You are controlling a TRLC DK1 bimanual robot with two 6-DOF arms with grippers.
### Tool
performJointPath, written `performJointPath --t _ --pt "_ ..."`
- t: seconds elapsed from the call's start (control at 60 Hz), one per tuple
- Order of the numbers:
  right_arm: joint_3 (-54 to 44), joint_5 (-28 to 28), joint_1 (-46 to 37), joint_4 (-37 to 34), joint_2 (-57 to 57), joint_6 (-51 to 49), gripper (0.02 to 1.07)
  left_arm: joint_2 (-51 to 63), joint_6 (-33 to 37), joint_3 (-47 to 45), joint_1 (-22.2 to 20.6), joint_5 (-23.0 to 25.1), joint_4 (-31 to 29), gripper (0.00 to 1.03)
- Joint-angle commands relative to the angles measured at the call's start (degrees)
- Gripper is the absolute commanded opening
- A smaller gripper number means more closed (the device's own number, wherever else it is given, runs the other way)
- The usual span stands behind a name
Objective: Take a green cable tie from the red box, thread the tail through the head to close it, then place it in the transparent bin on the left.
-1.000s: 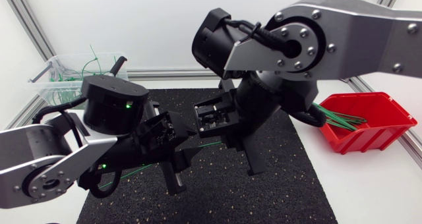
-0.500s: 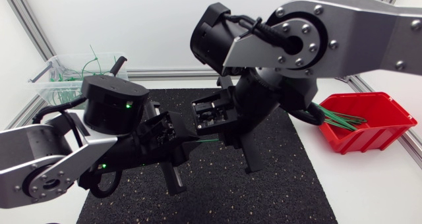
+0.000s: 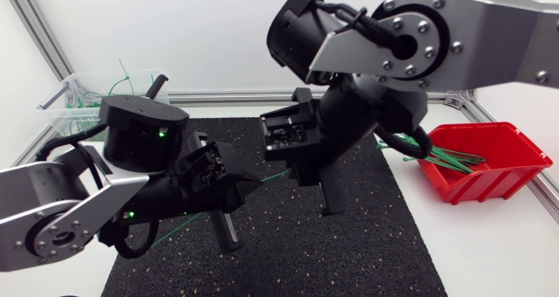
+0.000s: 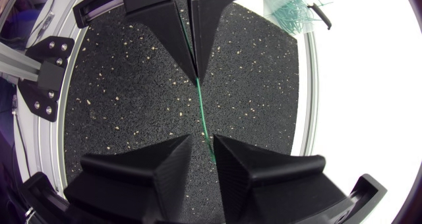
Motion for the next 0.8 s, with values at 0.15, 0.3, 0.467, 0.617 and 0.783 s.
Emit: performJointPath --t 0.15,0.3,0.467,0.617,0.783 --pt "1.8 -11.7 -10.8 2.7 -7.0 1.5 0.68 -2.8 -4.6 0.5 3.7 5.1 0.0 0.04" --pt "2.2 -27.4 -21.7 3.0 -9.0 4.0 0.72 -4.8 -12.0 4.0 6.0 11.3 -0.7 0.04" --pt "0.1 -39.0 -28.6 4.3 -7.9 6.6 0.72 -5.1 -18.7 7.6 6.5 13.5 0.6 0.04" --pt "-2.3 -45.9 -30.6 4.2 -6.6 7.0 0.72 -5.0 -24.5 7.3 7.6 15.5 5.7 0.04" --pt "-4.7 -52.5 -29.6 4.1 -4.8 7.8 0.72 -3.9 -29.5 5.2 9.6 21.4 13.4 0.04"
